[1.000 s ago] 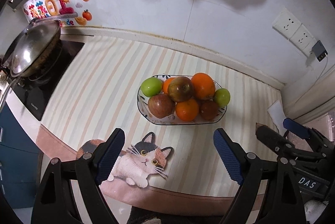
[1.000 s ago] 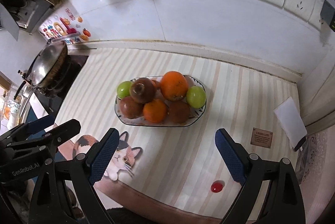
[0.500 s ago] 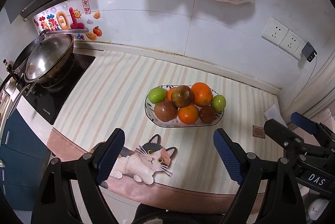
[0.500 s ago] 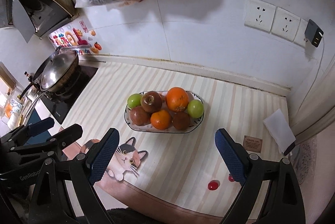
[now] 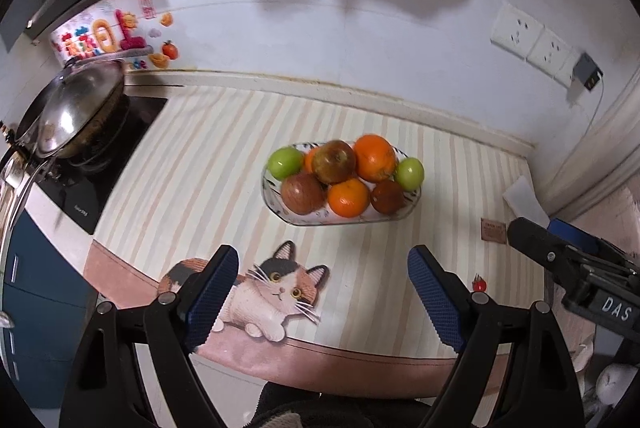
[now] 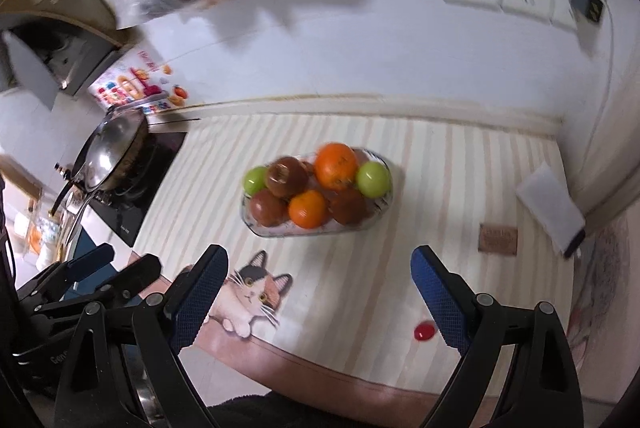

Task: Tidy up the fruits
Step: 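Lift both grippers and move them toward the red cherry tomatoes, then grasp a cherry tomato with the right gripper while the left grasps another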

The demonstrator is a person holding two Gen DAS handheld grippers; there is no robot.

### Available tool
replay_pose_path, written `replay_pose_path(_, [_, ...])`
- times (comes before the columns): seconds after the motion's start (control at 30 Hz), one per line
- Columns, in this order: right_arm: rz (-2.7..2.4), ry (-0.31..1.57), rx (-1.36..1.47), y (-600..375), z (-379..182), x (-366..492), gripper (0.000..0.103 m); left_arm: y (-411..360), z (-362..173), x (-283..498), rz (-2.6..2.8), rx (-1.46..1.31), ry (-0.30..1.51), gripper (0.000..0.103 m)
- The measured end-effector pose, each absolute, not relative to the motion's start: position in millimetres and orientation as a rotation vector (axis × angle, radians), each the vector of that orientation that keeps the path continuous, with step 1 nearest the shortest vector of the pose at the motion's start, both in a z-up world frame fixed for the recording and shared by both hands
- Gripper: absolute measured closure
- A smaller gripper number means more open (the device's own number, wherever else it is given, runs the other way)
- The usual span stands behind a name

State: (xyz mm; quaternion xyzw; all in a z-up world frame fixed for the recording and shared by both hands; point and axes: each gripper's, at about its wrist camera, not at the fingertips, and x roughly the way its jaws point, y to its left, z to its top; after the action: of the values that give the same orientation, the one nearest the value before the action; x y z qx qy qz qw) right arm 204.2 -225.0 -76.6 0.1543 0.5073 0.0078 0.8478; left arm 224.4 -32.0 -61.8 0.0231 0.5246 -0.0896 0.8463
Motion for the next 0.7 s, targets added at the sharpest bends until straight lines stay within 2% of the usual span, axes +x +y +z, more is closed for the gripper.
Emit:
replay_pose_path(0.23, [-0.123,1.186,0.490,-304,-153,183,0.010,-87,-110,233,-0.282,0.124,1.209,0.016])
replay_pose_path(0.3, [-0.158,1.223,0.524,-323,-180,179,0.030,-107,-130,234,-0.319,0.155,1.253,0.016])
replay_pose_path(0.4, [-0.189,1.267,0.589,-348,-221,170,0.046,-138,-163,232,-0.352,0.221,1.309,0.016])
replay_pose_path(0.7, [-0.206,1.303,0.615,-378,-285,164,0.059,-207,-253,216,-0.416,0.405,1.426,0.016])
